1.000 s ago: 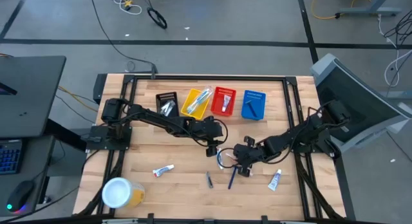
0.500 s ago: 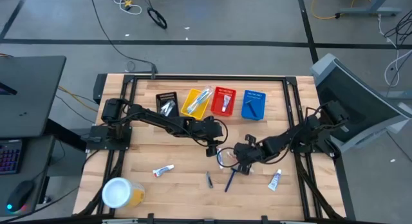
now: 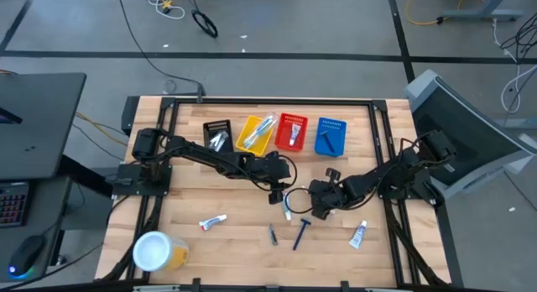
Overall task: Pick & Place Travel size toiletries
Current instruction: Put the orange toothbrush into the yellow bin, then put the white toothpaste into the red bin
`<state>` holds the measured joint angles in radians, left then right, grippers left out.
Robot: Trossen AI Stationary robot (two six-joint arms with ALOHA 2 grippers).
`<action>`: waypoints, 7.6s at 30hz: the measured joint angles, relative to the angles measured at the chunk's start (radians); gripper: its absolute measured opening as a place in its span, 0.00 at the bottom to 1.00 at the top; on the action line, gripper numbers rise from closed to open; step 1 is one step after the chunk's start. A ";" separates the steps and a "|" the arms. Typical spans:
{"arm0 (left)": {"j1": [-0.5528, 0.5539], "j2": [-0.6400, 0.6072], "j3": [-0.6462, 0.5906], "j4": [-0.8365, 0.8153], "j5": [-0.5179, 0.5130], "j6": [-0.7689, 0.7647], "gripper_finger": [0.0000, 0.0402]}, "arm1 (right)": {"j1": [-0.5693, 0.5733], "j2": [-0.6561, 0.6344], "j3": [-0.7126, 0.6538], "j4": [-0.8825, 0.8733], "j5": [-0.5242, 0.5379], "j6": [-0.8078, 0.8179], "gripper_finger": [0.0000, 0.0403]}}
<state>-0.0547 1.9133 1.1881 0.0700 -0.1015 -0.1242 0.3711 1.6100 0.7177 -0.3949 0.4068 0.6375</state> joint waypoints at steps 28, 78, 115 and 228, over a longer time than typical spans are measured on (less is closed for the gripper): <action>-0.047 0.001 0.000 -0.005 -0.070 -0.303 0.40 | 0.000 -0.015 0.296 -0.349 0.256 -0.001 0.00; 0.029 -0.290 -0.587 1.024 0.009 -0.054 0.23 | 0.111 -0.269 0.356 -0.198 0.506 -0.141 0.00; 0.035 -0.290 -0.538 0.941 0.273 0.024 0.53 | -0.029 -0.111 0.354 0.300 0.200 -0.495 0.00; 0.158 -0.243 -0.047 -0.326 0.250 0.204 0.49 | -0.059 -0.112 0.063 0.437 -0.078 -0.311 0.12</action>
<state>0.1036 1.6703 1.1408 -0.2562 0.1488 0.0799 0.3119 1.4982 0.7803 0.0418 0.3290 0.3267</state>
